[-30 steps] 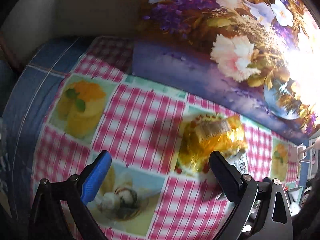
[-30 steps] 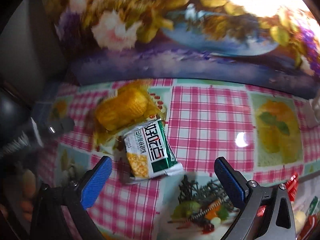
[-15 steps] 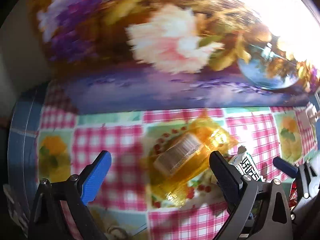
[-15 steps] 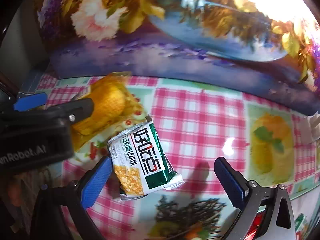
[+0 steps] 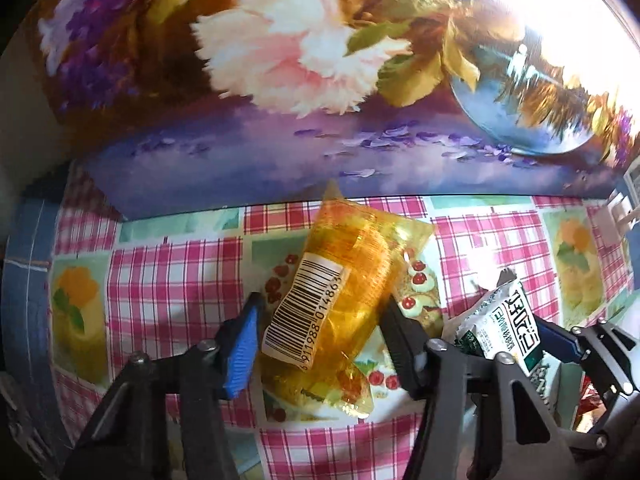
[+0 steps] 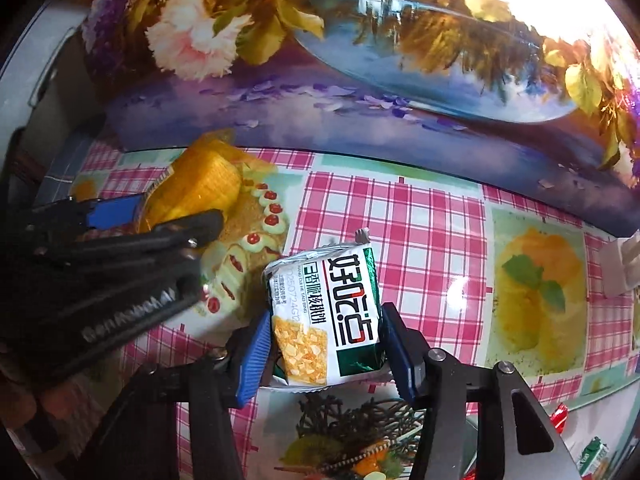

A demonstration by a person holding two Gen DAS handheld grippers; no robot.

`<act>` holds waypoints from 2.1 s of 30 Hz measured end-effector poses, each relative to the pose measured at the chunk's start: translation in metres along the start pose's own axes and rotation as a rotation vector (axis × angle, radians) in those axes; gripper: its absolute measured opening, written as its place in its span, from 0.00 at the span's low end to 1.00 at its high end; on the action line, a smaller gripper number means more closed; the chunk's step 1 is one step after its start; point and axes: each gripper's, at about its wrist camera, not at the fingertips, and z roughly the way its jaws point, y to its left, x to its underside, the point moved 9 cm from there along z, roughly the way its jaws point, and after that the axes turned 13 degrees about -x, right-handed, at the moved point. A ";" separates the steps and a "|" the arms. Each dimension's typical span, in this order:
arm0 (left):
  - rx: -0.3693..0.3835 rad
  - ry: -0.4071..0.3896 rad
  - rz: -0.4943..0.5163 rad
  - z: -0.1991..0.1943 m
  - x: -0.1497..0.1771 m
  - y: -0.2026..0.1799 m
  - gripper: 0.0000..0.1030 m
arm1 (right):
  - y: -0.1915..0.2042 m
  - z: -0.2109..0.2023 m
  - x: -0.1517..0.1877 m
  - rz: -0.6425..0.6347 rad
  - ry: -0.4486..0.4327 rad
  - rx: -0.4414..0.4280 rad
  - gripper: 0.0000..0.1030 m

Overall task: Organize snacks
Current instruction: 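Grasp the white-green snack bag with the right tool while the left tool grasps the yellow bag, then carry the white-green bag over the tray with the right tool while the left tool carries the yellow bag, then open the right tool to drop the white-green bag while the left tool releases the yellow bag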

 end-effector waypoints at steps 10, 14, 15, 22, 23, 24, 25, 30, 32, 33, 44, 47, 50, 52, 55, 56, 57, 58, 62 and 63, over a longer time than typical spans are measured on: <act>0.018 -0.005 -0.232 -0.041 0.044 0.035 0.49 | 0.002 -0.046 0.027 0.019 -0.068 -0.052 0.53; 0.031 -0.030 -0.330 -0.075 0.070 0.042 0.49 | 0.010 -0.086 0.043 0.018 -0.123 -0.048 0.53; 0.034 -0.040 -0.346 -0.084 0.077 0.039 0.49 | 0.011 -0.094 0.048 0.024 -0.133 -0.049 0.53; 0.035 -0.104 -0.377 -0.144 0.112 0.030 0.49 | 0.009 -0.153 0.090 0.054 -0.212 -0.011 0.53; 0.040 -0.111 -0.373 -0.152 0.117 0.023 0.49 | 0.009 -0.160 0.095 0.061 -0.218 -0.014 0.53; 0.046 -0.113 -0.372 -0.157 0.119 0.019 0.49 | 0.008 -0.164 0.102 0.070 -0.224 -0.017 0.53; 0.057 -0.119 -0.371 -0.165 0.123 0.010 0.49 | 0.006 -0.169 0.110 0.080 -0.229 -0.017 0.53; 0.114 -0.141 -0.348 -0.195 0.140 -0.028 0.49 | -0.013 -0.188 0.144 0.133 -0.252 -0.017 0.53; 0.126 -0.143 -0.330 -0.202 0.146 -0.047 0.49 | -0.028 -0.194 0.159 0.164 -0.258 -0.015 0.53; 0.126 -0.147 -0.308 -0.207 0.150 -0.059 0.49 | -0.037 -0.196 0.166 0.180 -0.259 -0.008 0.53; 0.188 -0.133 -0.066 -0.220 0.179 -0.181 0.49 | -0.149 -0.206 0.244 0.341 -0.210 0.086 0.53; 0.191 -0.125 -0.031 -0.215 0.183 -0.202 0.49 | -0.162 -0.200 0.254 0.376 -0.200 0.072 0.53; 0.199 -0.115 0.001 -0.209 0.187 -0.217 0.53 | -0.170 -0.196 0.258 0.390 -0.198 0.059 0.53; 0.199 -0.106 -0.001 -0.207 0.190 -0.219 0.75 | -0.173 -0.193 0.260 0.390 -0.193 0.059 0.54; 0.183 -0.109 -0.013 -0.206 0.192 -0.212 0.77 | -0.172 -0.190 0.261 0.394 -0.187 0.047 0.55; 0.175 -0.112 -0.021 -0.206 0.192 -0.207 0.77 | -0.172 -0.189 0.261 0.394 -0.187 0.049 0.59; 0.166 -0.113 -0.031 -0.205 0.193 -0.202 0.78 | -0.172 -0.190 0.262 0.394 -0.189 0.053 0.64; 0.156 -0.117 -0.045 -0.205 0.195 -0.196 0.83 | -0.173 -0.191 0.261 0.394 -0.193 0.059 0.76; 0.084 -0.137 -0.086 -0.200 0.200 -0.167 0.89 | -0.171 -0.200 0.267 0.387 -0.210 0.087 0.91; 0.044 -0.141 -0.088 -0.198 0.204 -0.157 0.91 | -0.171 -0.202 0.270 0.384 -0.211 0.097 0.94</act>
